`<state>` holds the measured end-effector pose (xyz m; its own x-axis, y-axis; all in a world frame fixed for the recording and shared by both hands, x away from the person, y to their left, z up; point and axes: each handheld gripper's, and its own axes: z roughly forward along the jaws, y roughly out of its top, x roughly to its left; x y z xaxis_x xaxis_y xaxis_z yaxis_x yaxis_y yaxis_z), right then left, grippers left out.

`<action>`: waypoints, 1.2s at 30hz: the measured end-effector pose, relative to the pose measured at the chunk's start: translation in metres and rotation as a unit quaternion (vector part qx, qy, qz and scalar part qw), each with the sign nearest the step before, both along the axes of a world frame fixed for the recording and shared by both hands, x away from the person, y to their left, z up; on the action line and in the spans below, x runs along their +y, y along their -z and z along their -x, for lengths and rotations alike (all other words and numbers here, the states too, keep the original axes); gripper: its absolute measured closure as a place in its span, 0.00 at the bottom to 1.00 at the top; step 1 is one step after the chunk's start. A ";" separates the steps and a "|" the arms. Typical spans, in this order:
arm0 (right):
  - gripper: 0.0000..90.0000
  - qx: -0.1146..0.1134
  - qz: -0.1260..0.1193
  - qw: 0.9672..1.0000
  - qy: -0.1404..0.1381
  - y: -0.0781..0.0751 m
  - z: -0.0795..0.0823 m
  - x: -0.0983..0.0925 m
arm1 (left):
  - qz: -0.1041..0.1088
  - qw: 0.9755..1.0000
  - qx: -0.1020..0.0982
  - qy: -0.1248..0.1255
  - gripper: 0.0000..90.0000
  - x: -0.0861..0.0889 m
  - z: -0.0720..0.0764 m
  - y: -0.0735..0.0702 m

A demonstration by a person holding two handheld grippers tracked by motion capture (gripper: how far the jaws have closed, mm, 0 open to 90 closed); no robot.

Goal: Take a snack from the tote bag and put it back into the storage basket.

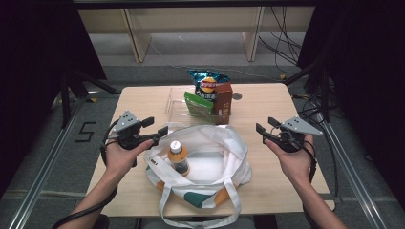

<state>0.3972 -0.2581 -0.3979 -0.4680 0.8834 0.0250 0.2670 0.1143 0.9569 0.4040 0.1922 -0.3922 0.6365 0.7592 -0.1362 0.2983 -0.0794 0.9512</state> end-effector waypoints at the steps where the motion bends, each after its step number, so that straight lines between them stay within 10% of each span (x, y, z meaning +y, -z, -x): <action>1: 0.51 0.001 0.003 1.000 -0.003 -0.001 -0.001 -0.002 | -0.006 1.000 -0.004 0.003 0.33 -0.003 0.003 -0.002; 18: 0.51 0.003 -0.005 1.000 0.005 -0.003 0.002 -0.003 | 0.020 0.998 -0.018 0.049 0.38 -0.020 0.028 -0.001; 36: 0.50 0.005 0.002 1.000 -0.003 0.000 -0.002 -0.006 | -0.018 0.997 -0.009 0.078 0.46 -0.031 0.033 0.029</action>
